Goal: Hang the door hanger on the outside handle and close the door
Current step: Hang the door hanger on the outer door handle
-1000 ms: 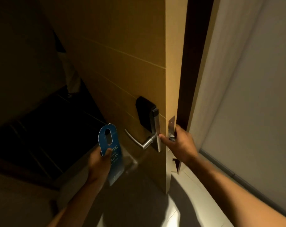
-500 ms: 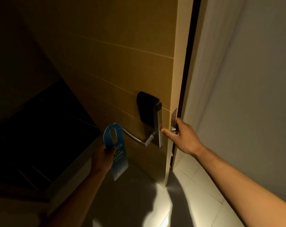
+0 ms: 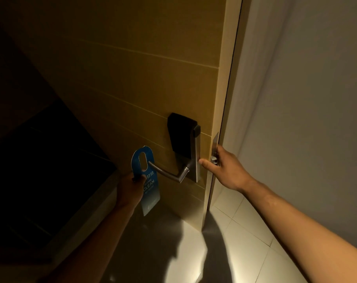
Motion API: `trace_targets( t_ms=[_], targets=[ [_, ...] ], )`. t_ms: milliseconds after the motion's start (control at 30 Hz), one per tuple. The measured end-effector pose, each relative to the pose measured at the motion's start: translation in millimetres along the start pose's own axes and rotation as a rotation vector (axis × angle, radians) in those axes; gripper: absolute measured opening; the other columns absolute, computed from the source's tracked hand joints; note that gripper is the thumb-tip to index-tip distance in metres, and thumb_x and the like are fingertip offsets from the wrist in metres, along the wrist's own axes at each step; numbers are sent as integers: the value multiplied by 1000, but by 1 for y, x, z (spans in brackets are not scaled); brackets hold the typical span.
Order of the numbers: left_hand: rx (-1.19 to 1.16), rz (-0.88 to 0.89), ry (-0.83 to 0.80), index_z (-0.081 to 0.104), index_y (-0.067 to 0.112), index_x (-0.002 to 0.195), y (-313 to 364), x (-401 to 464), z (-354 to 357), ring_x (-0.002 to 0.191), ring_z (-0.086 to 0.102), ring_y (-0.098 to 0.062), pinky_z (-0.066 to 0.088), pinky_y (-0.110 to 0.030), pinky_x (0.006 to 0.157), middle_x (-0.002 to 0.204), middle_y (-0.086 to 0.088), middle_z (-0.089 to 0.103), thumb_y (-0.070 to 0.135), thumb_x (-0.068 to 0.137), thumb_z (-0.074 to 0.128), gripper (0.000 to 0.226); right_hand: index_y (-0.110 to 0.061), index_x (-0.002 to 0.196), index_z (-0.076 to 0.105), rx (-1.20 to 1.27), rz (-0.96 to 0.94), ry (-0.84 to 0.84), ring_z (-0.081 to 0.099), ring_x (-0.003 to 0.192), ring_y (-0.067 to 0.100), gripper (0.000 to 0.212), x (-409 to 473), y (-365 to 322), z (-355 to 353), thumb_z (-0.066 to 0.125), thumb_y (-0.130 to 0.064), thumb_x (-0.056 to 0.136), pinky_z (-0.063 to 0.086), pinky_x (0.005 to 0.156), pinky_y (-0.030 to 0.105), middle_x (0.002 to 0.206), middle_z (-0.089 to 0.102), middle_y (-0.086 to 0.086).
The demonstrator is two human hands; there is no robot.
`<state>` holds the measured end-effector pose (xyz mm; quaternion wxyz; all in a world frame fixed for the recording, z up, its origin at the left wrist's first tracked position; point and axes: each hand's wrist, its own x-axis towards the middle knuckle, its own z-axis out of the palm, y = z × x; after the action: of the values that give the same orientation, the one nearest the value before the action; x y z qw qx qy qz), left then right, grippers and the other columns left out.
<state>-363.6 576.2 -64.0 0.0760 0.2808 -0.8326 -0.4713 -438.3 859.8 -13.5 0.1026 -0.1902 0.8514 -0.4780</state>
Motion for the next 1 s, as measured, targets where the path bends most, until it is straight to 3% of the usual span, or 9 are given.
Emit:
trace_targets(
  t_ms=[100,233,433,533,633,767,900,967,1000],
  targets=[
    [6,9,1,57,18,66,2,1,1,63,60,-15,43,-28,54,65,1,61,16,88,61,22,-34,136,36,19,19,-5,51,119,8,67,-1,-1,1,52,-67,80,45,99,30,131,52,-13],
    [22,59,-1,60,12,82,4,0,1,68,62,-13,45,-26,57,73,2,63,15,87,61,6,-33,138,34,32,48,16,51,120,9,70,-3,-1,6,52,-68,80,43,95,26,134,53,-10],
    [-5,94,-30,65,4,85,-1,-3,5,67,65,-26,54,-37,62,74,-10,68,12,87,64,9,-28,140,36,-13,103,115,50,124,16,68,-11,1,13,57,-61,84,39,94,27,139,55,-1],
    [-5,158,-32,65,1,81,-8,-8,8,62,65,-28,52,-34,59,67,-9,65,7,86,66,8,-23,141,35,-103,158,106,49,128,23,66,-26,9,20,60,-52,88,35,93,26,141,53,5],
    [-8,195,-58,66,-1,87,-9,-9,12,69,68,-27,54,-35,63,77,-13,69,4,85,67,5,-16,138,40,-177,206,150,52,116,16,62,-42,17,24,59,-50,90,35,85,17,137,55,10],
    [35,113,-129,63,3,98,-2,-9,17,81,63,-19,49,-22,64,90,-7,65,11,88,64,14,-15,135,44,-282,275,168,55,117,25,54,-54,22,29,53,-48,94,44,89,28,135,54,11],
    [1,180,-181,61,12,87,5,-29,19,77,64,-17,52,-24,65,83,-6,65,14,90,60,4,-17,132,50,-264,243,156,56,116,22,46,-60,22,33,52,-44,95,46,95,33,131,56,8],
    [-46,236,-221,58,15,77,7,-44,20,67,61,-18,49,-17,58,73,-7,62,16,91,61,14,-18,129,53,-238,217,138,56,112,18,43,-60,18,36,51,-44,95,45,92,29,128,59,6],
    [-50,248,-236,59,11,76,7,-51,22,63,60,-24,49,-21,56,69,-12,61,18,91,60,17,-19,127,54,-228,204,135,56,108,16,40,-60,17,37,51,-44,96,44,89,27,127,60,5]
  ],
)
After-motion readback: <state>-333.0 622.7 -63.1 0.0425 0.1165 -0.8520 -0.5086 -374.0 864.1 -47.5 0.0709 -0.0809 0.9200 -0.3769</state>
